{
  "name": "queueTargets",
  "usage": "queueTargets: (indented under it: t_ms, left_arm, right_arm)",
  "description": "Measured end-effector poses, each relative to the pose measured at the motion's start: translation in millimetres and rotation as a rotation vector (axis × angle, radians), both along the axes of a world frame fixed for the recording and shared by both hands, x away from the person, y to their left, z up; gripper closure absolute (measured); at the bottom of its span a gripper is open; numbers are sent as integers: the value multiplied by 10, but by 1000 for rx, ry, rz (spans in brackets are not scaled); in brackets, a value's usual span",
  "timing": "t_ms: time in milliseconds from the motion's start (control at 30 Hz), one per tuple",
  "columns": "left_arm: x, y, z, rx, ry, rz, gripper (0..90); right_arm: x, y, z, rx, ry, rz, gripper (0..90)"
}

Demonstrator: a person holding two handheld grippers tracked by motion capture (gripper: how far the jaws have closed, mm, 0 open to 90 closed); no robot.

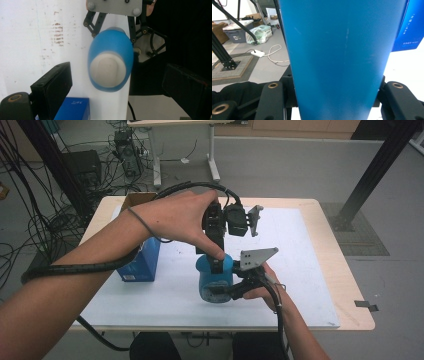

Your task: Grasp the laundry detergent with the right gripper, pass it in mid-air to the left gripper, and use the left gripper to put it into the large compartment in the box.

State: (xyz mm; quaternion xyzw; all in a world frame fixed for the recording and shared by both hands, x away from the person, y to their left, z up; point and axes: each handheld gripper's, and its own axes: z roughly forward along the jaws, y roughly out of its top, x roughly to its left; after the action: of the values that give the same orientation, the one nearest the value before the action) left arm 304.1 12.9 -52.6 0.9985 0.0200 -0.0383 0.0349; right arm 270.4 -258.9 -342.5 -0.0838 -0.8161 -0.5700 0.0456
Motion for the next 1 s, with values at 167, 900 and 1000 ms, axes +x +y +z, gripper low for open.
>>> queueTargets:
  t_ms: [167,900,1000]
  left_arm:
    - [3,-6,-22,-2,3,-1,95]
    - [25,-25,-39,3,4,-3,96]
    - [21,-17,-27,1,0,-1,96]
  right_arm:
    - [-11,-18,4,2,-2,-4,444]
    - [-6,-17,-2,0,-2,-10,444]
    - [-9,-15,2,-5,-3,-12,444]
